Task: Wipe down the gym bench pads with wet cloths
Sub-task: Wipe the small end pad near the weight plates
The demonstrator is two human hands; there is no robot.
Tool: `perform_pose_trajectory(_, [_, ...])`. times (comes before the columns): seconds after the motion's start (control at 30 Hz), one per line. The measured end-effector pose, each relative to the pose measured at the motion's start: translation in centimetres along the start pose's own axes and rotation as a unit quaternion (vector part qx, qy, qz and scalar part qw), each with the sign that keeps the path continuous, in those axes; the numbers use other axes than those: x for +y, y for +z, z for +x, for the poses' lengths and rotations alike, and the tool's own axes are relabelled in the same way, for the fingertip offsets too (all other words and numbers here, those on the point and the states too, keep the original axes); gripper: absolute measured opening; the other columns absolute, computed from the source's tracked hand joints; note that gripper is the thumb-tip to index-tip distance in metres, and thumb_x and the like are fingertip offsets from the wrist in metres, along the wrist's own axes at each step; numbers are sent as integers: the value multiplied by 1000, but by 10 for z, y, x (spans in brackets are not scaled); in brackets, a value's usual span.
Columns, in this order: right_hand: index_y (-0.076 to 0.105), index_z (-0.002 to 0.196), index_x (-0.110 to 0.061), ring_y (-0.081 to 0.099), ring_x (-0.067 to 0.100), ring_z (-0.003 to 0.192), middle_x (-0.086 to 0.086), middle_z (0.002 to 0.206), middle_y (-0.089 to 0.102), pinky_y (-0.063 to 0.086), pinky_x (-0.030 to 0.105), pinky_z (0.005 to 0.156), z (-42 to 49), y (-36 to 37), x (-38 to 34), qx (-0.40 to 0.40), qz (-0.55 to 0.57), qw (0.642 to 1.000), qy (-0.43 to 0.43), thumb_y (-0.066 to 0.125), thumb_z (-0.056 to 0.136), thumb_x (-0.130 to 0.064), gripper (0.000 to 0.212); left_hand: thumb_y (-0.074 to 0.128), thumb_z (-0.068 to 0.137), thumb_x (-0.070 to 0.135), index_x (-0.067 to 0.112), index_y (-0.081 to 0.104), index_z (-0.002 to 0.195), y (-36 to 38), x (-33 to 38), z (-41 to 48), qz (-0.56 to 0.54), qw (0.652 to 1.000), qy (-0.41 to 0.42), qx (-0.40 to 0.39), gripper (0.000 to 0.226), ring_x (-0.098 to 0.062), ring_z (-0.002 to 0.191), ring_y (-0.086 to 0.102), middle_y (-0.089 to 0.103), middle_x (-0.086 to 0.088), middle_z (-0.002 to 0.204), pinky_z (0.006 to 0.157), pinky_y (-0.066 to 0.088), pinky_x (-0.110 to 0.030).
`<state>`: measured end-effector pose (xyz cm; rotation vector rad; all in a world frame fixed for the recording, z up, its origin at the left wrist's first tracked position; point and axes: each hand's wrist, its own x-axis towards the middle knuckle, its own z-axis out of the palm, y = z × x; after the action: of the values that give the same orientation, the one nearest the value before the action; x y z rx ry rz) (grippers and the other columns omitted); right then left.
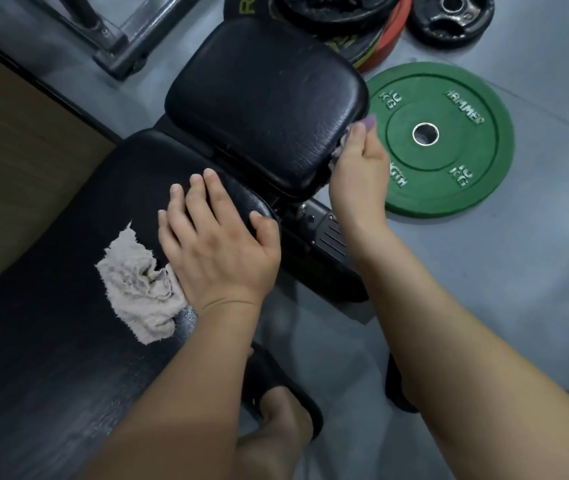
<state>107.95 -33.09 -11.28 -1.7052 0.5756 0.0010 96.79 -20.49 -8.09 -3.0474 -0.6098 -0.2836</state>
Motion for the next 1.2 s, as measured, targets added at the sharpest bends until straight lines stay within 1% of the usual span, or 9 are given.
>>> perform_pose_trajectory(0.1, [56,112,-23,60,12,109,-12,112,66,46,50,108,-40,10,4,3,19,1000,8,31,100,-66,51,37,94,43,5,36,155,1,0,1,5,1000,3,2,71,-38,147,33,42,-16,156,120,25,-56])
perform_pose_trajectory(0.27, [53,79,-31,55,13,66,-15,62,56,49,49,74,-57,2,4,-47,46,997,-29,40,100,-41,27,38,94,42,4,36,154,1,0,0,5,1000,4,8,71,-39,146,34,43,-16,155,118,26,-57])
perform_pose_trajectory(0.47, [47,89,-33,48,14,89,-10,97,49,46,42,86,-4,9,1,29,2,999,20,38,89,-75,43,37,94,42,5,36,154,0,0,0,4,1000,4,8,70,-38,146,34,43,-15,155,119,25,-56])
perform_pose_trajectory(0.53, [58,86,-29,56,11,79,-10,86,59,53,46,85,-47,3,-4,-19,53,998,25,43,99,-56,34,37,94,42,5,37,154,0,0,1,0,1000,3,11,71,-38,146,35,44,-16,154,119,26,-57])
perform_pose_trajectory(0.67, [67,101,-9,54,-3,69,-4,79,68,48,16,75,-84,-17,2,-118,35,992,21,52,105,-28,24,38,93,41,4,38,153,0,0,1,1,1000,3,10,71,-39,145,35,45,-17,154,119,26,-57])
perform_pose_trajectory(0.87, [58,142,-15,58,-6,120,-5,134,67,41,15,104,-54,-37,-20,-41,-45,990,-128,58,100,-30,45,38,95,42,4,38,154,-2,0,1,0,1000,0,3,70,-38,146,34,44,-16,155,119,25,-57])
perform_pose_trajectory(0.93, [52,147,-10,43,9,143,4,152,51,32,27,119,-43,-34,-26,-70,-160,953,-246,56,101,-28,49,39,95,42,4,39,153,-3,0,1,1,1000,-2,2,69,-39,146,35,44,-17,154,119,25,-57])
perform_pose_trajectory(1.03, [47,150,-7,21,36,154,12,162,36,14,45,127,-31,-23,-27,-133,-398,829,-369,46,103,-32,54,39,94,42,4,38,154,-4,-1,2,-3,1000,-3,-7,71,-39,147,33,43,-16,155,120,23,-57])
perform_pose_trajectory(1.2, [34,157,-13,18,37,154,11,166,27,15,51,123,3,22,-65,-223,-525,703,-426,36,106,-37,56,37,94,43,6,37,155,-7,-2,4,-6,1000,-7,-25,72,-37,148,30,40,-15,157,121,21,-56])
